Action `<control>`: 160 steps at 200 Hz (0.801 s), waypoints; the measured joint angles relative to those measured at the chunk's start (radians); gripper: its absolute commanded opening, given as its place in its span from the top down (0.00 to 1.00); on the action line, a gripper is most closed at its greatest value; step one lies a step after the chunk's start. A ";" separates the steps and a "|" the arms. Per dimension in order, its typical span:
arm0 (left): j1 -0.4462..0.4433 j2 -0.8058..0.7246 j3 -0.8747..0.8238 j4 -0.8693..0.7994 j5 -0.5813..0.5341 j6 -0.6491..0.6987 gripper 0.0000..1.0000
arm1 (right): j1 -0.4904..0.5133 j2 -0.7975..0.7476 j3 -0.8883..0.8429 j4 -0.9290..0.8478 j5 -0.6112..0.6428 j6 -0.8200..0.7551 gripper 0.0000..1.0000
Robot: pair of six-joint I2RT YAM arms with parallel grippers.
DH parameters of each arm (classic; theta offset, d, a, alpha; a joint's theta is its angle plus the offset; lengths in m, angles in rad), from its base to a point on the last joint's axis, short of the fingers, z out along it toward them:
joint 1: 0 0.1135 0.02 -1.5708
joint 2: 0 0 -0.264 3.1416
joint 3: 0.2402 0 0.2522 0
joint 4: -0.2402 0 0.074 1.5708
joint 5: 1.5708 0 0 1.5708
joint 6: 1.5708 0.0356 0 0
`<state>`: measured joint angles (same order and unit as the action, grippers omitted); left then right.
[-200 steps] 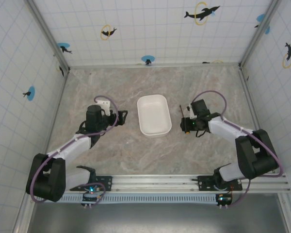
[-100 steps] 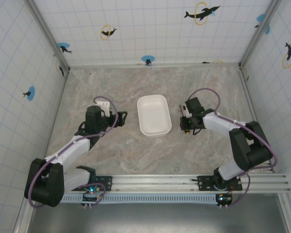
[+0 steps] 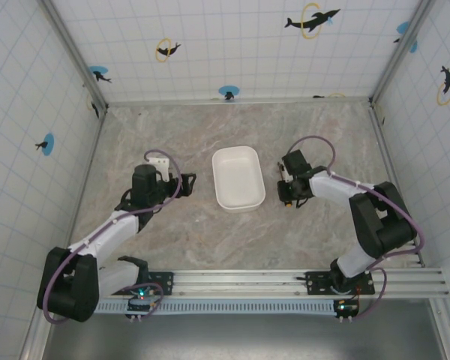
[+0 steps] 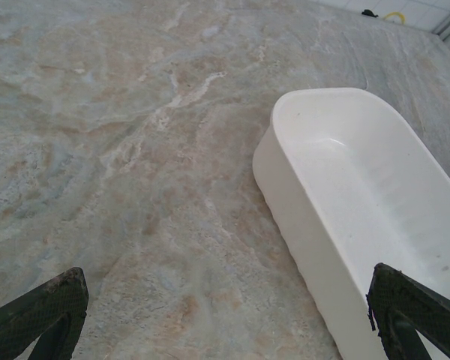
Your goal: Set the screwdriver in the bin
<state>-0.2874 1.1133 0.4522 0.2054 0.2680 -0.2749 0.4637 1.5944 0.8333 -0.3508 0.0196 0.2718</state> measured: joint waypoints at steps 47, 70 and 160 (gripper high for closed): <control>0.000 -0.022 -0.003 -0.003 -0.004 0.000 0.02 | 0.000 0.035 0.016 -0.010 0.013 0.002 0.74; 0.000 -0.023 -0.010 -0.005 -0.004 0.000 0.02 | 0.000 0.042 0.026 -0.018 0.013 0.005 0.82; 0.000 -0.042 -0.014 -0.013 -0.018 0.001 0.03 | -0.130 -0.029 0.109 -0.028 -0.157 0.139 1.00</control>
<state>-0.2874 1.0710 0.4381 0.1925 0.2497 -0.2741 0.3336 1.5650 0.9421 -0.3790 -0.1375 0.4107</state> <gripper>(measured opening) 0.975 0.284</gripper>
